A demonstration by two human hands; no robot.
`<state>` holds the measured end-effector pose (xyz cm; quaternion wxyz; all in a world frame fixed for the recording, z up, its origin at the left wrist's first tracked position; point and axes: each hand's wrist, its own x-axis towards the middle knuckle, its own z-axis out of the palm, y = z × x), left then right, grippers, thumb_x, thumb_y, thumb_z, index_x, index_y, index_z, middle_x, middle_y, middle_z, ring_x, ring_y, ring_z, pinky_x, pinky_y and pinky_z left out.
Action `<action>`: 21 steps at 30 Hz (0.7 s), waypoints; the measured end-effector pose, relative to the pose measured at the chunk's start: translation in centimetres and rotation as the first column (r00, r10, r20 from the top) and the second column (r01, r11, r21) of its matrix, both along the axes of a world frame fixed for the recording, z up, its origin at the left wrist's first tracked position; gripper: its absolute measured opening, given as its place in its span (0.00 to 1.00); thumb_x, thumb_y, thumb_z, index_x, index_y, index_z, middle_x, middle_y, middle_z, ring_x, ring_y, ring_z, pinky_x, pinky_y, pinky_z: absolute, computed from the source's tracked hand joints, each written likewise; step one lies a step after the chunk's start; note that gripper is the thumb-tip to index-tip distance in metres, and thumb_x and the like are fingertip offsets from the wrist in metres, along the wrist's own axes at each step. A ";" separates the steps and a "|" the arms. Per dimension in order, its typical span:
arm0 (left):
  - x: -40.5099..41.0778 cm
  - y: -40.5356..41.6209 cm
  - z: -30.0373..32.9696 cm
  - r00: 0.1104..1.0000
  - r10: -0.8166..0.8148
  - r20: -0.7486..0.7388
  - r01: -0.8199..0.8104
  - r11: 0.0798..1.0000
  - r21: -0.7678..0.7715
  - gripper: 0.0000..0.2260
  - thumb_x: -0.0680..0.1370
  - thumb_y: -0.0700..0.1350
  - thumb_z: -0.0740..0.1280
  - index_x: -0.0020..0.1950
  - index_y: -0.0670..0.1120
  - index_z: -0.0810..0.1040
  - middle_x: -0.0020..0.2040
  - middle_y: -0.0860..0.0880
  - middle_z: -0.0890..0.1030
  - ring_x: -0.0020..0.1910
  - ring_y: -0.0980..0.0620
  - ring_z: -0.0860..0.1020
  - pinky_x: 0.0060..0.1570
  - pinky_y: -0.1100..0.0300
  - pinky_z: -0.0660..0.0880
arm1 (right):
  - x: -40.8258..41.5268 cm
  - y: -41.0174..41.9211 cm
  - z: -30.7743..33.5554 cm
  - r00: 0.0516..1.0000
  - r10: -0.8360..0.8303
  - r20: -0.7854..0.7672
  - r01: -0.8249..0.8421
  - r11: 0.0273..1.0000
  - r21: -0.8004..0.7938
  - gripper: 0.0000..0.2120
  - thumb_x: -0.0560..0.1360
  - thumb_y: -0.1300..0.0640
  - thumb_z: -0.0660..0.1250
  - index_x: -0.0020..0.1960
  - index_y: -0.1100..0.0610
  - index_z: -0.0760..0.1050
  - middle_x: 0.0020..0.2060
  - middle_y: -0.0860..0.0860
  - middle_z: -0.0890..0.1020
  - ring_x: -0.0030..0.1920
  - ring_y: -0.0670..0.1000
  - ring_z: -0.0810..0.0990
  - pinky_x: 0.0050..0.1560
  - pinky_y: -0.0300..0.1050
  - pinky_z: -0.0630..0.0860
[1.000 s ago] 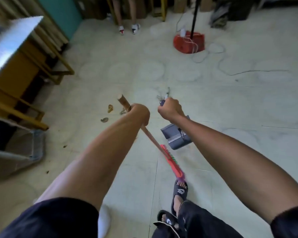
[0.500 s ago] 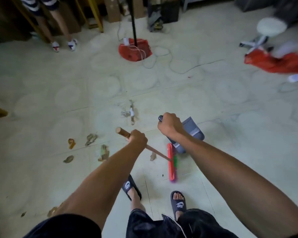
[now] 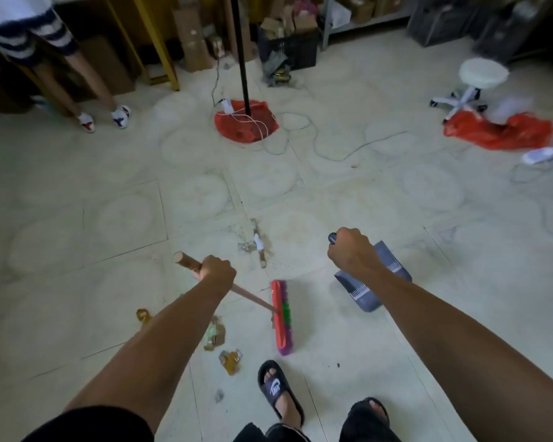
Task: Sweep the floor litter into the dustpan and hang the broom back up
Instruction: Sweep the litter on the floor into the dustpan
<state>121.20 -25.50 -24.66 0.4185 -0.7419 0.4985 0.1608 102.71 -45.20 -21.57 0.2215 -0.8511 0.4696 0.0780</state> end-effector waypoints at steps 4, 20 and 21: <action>5.4 4.3 1.3 0.994 0.111 -0.024 -0.111 0.994 -0.022 0.11 0.78 0.42 0.67 0.59 0.46 0.79 0.54 0.50 0.80 0.51 0.49 0.81 0.45 0.57 0.76 | 4.2 0.1 0.1 1.000 0.024 -0.017 -0.024 0.999 -0.028 0.15 0.71 0.65 0.61 0.29 0.56 0.60 0.29 0.51 0.68 0.30 0.53 0.69 0.29 0.40 0.62; 15.7 -8.1 -3.4 0.842 0.535 -0.067 -0.537 0.822 -0.189 0.12 0.80 0.43 0.62 0.63 0.44 0.75 0.53 0.50 0.80 0.41 0.53 0.74 0.37 0.61 0.69 | 24.9 -6.9 -0.7 0.951 0.310 -0.003 -0.309 0.948 -0.073 0.16 0.71 0.63 0.65 0.30 0.54 0.61 0.28 0.51 0.69 0.31 0.54 0.71 0.27 0.42 0.62; 16.0 -9.4 -4.0 0.834 0.546 -0.076 -0.551 0.818 -0.165 0.12 0.80 0.43 0.62 0.63 0.45 0.75 0.54 0.50 0.80 0.41 0.53 0.75 0.37 0.62 0.70 | 25.9 -7.7 -0.9 0.944 0.330 -0.015 -0.330 0.941 -0.073 0.15 0.71 0.63 0.65 0.31 0.55 0.62 0.29 0.51 0.70 0.31 0.54 0.71 0.27 0.42 0.63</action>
